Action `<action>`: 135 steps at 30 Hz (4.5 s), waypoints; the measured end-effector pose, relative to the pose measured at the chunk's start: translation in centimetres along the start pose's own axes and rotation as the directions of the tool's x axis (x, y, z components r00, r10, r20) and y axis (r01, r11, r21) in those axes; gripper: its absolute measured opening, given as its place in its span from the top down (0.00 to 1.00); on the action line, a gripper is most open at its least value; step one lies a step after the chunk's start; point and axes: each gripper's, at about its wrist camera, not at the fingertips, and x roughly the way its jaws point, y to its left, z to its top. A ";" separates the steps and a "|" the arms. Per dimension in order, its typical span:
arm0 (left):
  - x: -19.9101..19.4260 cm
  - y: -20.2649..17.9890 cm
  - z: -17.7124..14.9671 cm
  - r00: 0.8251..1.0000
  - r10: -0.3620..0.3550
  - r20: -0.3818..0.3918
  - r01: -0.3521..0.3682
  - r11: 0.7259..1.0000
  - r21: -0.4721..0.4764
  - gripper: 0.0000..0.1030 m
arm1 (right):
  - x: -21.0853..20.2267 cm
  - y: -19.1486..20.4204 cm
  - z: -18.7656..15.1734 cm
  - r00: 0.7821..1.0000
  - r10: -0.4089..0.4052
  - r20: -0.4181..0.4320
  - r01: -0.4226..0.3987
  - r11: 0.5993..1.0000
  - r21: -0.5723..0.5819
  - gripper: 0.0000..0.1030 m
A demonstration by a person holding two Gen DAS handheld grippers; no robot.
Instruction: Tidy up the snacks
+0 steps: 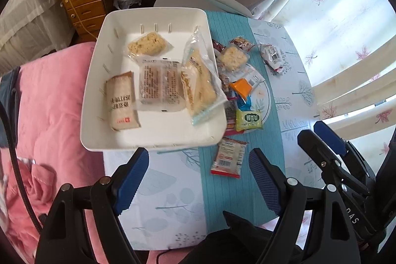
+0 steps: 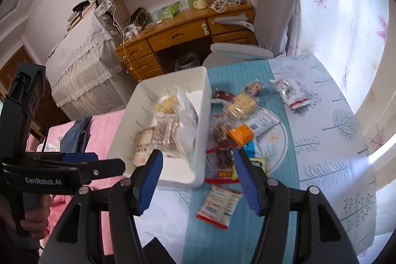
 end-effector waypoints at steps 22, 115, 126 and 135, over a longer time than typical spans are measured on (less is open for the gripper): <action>3.0 -8.0 -5.8 0.995 0.089 0.056 -0.069 0.957 -0.282 0.20 | -1.2 -8.1 0.7 0.981 0.081 -0.175 -0.129 0.951 -0.282 0.41; 18.3 -9.9 -10.6 0.985 0.170 -0.012 -0.167 0.944 -0.286 0.56 | 12.7 -12.3 -6.5 0.881 0.033 -0.471 -0.261 0.866 -0.427 0.61; 11.2 -13.6 -9.6 0.988 0.143 0.057 -0.132 0.976 -0.175 0.56 | 8.1 -12.9 -5.2 0.926 0.086 -0.367 -0.224 0.909 -0.352 0.61; 6.9 -13.0 -9.1 0.989 0.107 0.103 -0.094 0.988 -0.124 0.56 | 5.0 -11.4 -4.4 0.951 0.107 -0.289 -0.210 0.912 -0.352 0.61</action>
